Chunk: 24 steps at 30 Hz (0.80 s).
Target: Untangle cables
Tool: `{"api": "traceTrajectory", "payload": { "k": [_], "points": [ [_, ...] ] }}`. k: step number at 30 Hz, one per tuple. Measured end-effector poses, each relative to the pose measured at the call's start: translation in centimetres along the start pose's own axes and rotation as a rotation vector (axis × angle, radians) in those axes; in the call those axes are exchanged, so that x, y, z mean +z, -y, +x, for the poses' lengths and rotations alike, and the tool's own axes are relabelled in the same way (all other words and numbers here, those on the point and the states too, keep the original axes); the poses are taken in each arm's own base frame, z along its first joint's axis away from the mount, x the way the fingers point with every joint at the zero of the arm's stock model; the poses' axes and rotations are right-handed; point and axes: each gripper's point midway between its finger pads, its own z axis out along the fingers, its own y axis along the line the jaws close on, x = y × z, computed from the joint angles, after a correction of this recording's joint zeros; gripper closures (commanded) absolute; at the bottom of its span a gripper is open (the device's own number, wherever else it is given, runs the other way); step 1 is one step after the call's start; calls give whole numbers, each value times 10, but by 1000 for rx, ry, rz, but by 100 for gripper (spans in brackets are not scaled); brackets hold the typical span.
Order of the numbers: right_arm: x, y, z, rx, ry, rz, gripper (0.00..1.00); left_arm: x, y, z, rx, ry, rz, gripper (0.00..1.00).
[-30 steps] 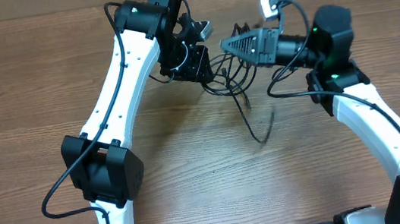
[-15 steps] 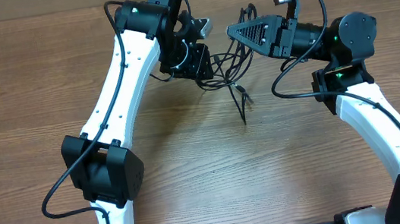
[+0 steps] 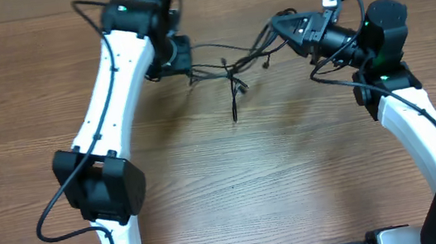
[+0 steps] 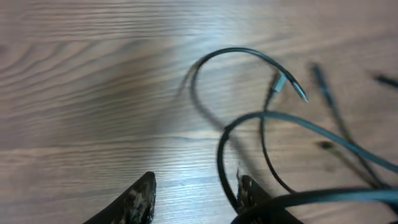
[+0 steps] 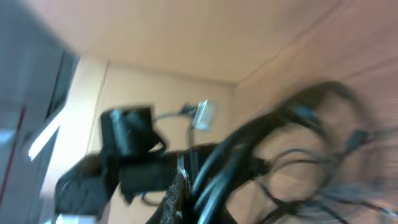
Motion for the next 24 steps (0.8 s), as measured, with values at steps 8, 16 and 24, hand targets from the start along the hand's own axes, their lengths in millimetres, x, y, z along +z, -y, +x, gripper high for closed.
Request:
{"api": "traceTrajectory", "payload": {
  "k": [8,16,24],
  "points": [
    [0,38,9,143,2,145,96,-7,13,-3,16,-28,221,27],
    [8,34,24,129,-47,135,96,-28,99,43,507,-76,584,18],
    [10,20,23,126,-56,80,96,-30,129,62,767,-40,641,19]
  ]
}}
